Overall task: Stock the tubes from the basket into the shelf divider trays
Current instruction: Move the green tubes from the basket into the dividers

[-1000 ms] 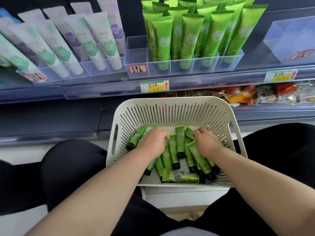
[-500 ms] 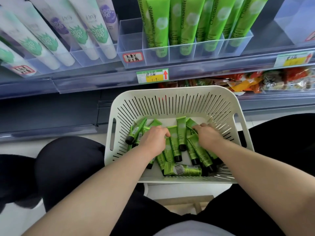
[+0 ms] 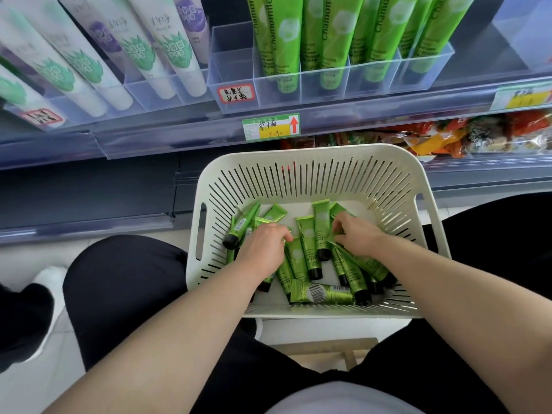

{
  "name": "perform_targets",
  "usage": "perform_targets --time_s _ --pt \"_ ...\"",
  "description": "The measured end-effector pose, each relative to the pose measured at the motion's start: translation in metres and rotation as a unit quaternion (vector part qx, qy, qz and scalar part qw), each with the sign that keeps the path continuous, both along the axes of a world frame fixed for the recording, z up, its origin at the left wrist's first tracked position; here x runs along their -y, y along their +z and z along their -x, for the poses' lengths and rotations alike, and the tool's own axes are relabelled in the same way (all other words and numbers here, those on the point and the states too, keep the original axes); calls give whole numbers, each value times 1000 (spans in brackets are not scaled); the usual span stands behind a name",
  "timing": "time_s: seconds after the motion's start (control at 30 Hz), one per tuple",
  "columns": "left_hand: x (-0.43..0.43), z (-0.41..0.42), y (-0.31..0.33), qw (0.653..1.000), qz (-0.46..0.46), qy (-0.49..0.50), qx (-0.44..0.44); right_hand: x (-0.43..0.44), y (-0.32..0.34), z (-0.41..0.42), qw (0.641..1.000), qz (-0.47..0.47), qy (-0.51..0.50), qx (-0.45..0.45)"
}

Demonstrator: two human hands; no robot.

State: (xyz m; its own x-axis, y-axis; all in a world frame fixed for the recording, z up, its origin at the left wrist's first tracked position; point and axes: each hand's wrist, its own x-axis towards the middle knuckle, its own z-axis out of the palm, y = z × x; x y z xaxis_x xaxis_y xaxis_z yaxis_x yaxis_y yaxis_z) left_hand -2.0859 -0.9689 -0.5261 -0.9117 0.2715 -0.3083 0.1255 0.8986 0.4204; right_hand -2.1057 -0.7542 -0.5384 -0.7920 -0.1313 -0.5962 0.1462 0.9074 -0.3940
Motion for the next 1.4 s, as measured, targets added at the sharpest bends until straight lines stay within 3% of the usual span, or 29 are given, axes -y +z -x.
perform_targets --time_s 0.17,0.33,0.47,0.6,0.97,1.17,1.33,1.4 --pt "1 2 2 999 9 32 -9 -1 21 3 999 -35 21 2" --pt "0 7 5 998 43 50 -14 -1 42 5 984 0 -9 -176" --pt "-2 9 3 997 73 30 -8 3 53 4 954 92 -41 -281" --pt "-9 10 0 991 127 -27 16 13 51 -1 946 153 -42 -282" --pt "-30 37 -15 947 288 -74 119 16 39 4 945 152 -50 -284" --pt "-34 37 -9 957 257 -88 103 18 39 7 946 145 -45 -287" --pt "-23 37 -11 982 148 -8 114 20 42 4 948 138 -39 -283" --pt "-20 38 -9 979 156 -15 127 20 44 2 950 133 -48 -279"
